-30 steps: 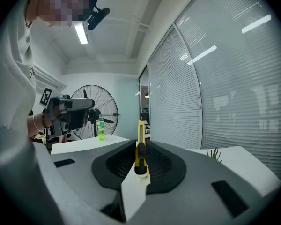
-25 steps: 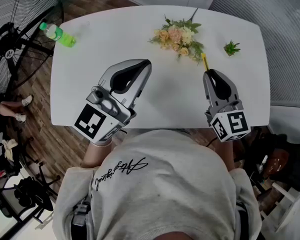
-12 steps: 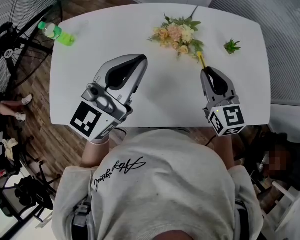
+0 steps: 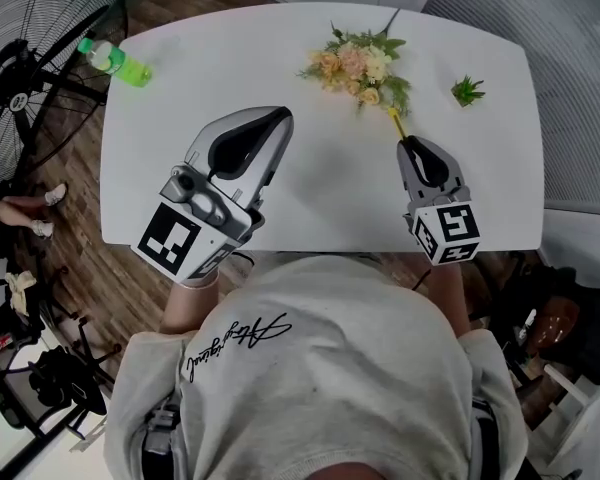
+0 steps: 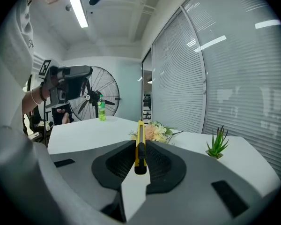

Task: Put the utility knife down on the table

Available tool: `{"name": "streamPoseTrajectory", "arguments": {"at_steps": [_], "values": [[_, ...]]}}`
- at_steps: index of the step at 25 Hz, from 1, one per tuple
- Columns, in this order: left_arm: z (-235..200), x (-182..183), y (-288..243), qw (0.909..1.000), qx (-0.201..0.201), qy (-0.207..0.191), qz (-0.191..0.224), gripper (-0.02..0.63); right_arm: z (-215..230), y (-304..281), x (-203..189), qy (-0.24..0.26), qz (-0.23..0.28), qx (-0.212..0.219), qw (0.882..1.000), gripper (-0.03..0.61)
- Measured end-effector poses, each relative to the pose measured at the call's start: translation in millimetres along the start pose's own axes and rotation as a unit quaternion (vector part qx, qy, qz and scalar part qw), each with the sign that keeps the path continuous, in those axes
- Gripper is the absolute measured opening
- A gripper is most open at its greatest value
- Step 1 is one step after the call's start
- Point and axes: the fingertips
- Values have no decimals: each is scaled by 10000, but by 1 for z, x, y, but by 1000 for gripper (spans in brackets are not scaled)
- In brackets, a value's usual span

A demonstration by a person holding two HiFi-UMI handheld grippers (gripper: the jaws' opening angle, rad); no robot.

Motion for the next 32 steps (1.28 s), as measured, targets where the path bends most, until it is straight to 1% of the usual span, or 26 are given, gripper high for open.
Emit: {"name": "streamPoseTrajectory", "arguments": {"at_steps": [20, 25, 32], "values": [[-1, 1, -2, 10000, 76, -7, 14, 0, 2, -15, -48, 33, -676, 49, 9977, 66], [0, -1, -1, 10000, 79, -3, -1, 0, 3, -19, -55, -53, -803, 70, 9967, 66], [0, -1, 0, 9999, 107, 21, 15, 0, 5, -22, -68, 76, -1041, 54, 9945, 66]]}}
Point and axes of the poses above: the fingertips, and each gripper's own axes: y backward along the fingers, z to its right, x out of its top, and after that the axes turned 1 degree about x, right-handed
